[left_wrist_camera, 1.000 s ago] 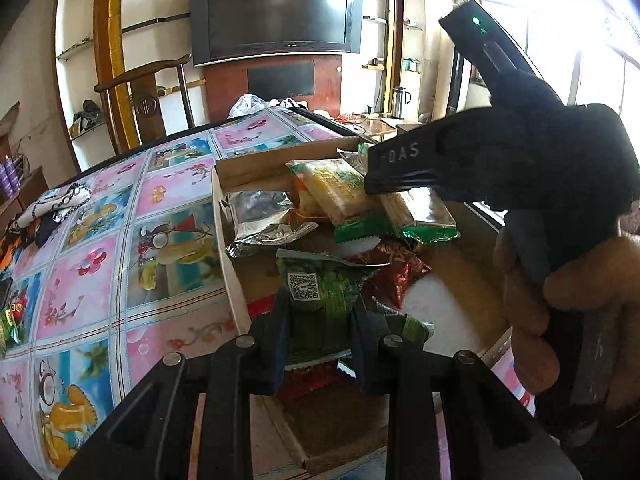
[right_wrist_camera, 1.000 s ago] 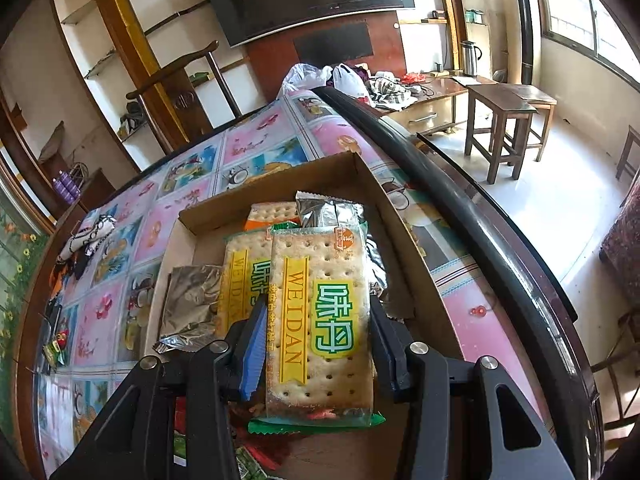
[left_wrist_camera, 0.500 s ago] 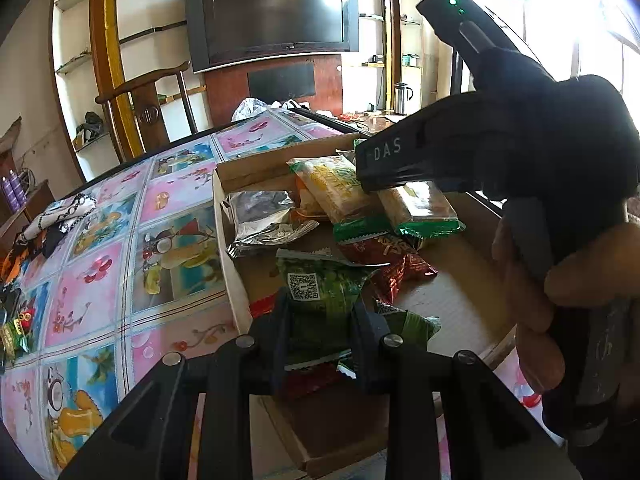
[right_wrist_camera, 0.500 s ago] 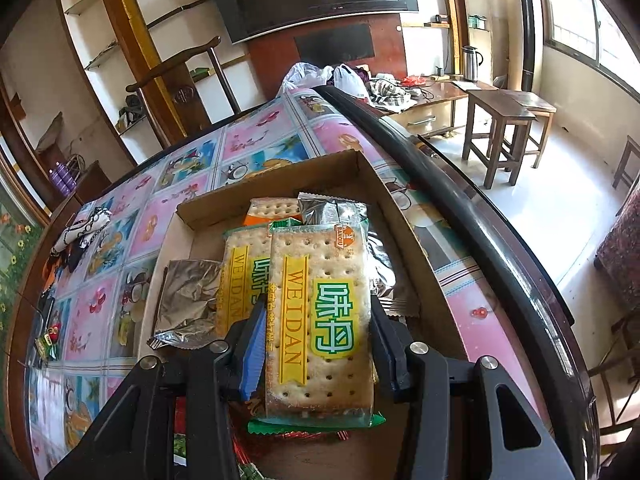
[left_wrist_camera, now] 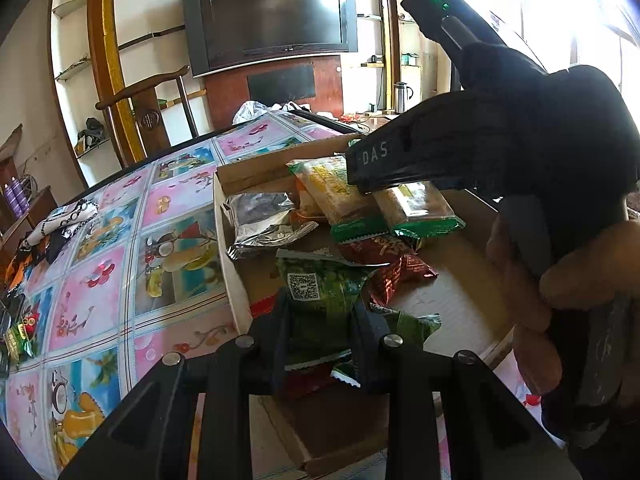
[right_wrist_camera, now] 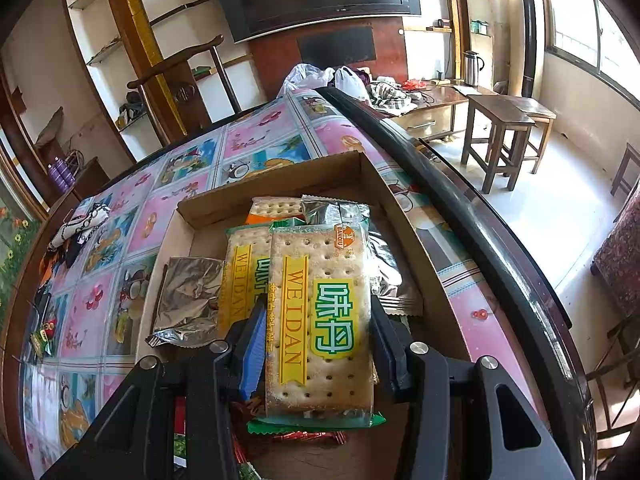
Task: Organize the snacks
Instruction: 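Lower the green pea bag into the box with left while right releases WEIDAN pack there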
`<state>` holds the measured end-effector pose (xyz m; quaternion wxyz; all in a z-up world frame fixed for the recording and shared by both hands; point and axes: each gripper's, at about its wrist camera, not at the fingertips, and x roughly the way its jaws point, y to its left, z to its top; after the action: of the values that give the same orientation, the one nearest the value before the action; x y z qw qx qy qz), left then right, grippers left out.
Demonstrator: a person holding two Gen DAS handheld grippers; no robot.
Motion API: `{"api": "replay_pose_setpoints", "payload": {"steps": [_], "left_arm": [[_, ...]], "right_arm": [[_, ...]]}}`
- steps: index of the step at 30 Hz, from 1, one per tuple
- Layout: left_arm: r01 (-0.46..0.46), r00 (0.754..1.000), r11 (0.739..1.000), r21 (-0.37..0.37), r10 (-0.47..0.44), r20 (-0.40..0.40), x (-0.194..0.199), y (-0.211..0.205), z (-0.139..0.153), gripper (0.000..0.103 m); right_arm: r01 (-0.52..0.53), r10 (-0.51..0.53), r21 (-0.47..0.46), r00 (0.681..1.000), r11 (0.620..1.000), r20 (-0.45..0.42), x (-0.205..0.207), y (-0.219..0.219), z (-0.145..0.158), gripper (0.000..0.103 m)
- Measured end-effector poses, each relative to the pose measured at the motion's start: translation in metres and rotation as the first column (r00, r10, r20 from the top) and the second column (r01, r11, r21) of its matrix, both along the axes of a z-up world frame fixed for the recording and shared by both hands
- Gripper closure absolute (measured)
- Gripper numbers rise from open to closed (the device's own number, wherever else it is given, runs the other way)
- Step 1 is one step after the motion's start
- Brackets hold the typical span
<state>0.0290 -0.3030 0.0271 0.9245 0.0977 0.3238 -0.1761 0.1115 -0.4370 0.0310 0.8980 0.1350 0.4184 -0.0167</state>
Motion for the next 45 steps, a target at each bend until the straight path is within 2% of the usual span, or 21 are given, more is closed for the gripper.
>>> {"api": "replay_pose_setpoints", "payload": {"steps": [23,45], "left_arm": [[0.0,1.0,1.0,0.002,0.0,0.001,0.0,-0.001,0.0,0.077],[-0.001,1.0,1.0,0.003,0.001,0.001,0.0,-0.001,-0.001,0.076]], "right_arm": [[-0.022,0.023,-0.026,1.0,0.999,0.002,0.001,0.007,0.0,0.054],[-0.118,0.117,-0.024,0.993,0.993,-0.029,0.004,0.026,-0.006,0.054]]}}
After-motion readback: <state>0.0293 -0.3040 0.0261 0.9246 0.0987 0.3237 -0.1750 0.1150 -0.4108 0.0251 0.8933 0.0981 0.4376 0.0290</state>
